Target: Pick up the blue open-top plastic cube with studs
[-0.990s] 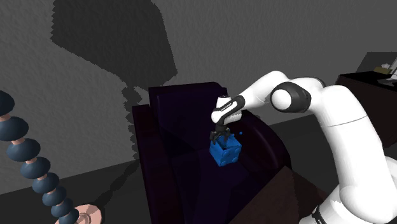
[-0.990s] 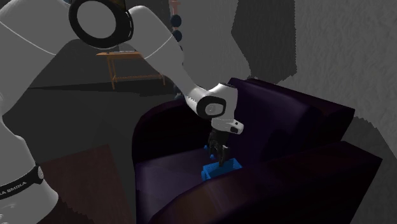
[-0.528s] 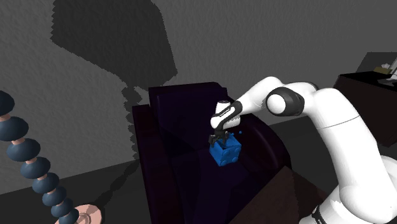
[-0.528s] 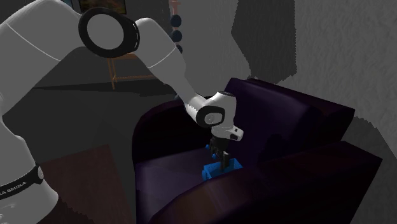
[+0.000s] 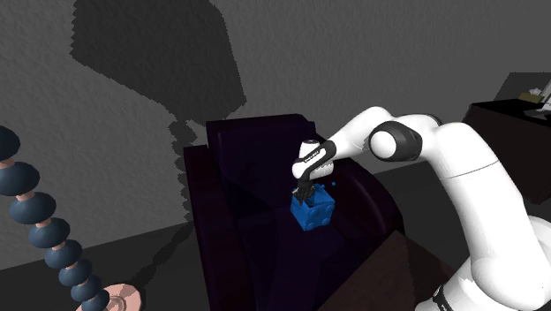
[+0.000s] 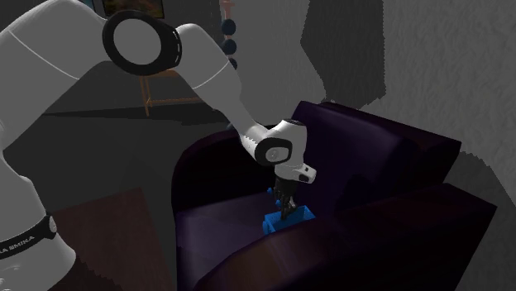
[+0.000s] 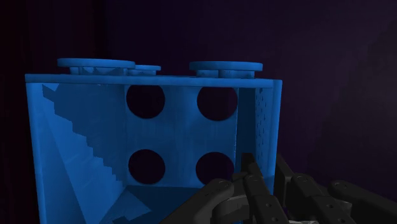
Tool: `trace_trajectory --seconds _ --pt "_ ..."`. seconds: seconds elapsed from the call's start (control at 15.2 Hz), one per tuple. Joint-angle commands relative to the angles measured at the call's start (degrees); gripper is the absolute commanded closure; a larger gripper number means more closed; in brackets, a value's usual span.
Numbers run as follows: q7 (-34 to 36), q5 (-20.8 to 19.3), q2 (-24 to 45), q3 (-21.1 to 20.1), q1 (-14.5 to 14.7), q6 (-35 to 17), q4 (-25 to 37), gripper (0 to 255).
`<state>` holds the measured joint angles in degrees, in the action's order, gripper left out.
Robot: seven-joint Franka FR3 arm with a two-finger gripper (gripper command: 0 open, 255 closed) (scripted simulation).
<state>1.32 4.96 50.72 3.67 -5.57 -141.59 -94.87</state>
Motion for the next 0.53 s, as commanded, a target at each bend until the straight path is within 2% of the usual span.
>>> trace_trajectory --seconds 0.0,0.46 --pt "0.0 0.0 0.0 0.0 0.0 0.0 0.0 255" --pt "0.1 -0.2 -3.9 0.3 0.2 2.3 -1.6 255"
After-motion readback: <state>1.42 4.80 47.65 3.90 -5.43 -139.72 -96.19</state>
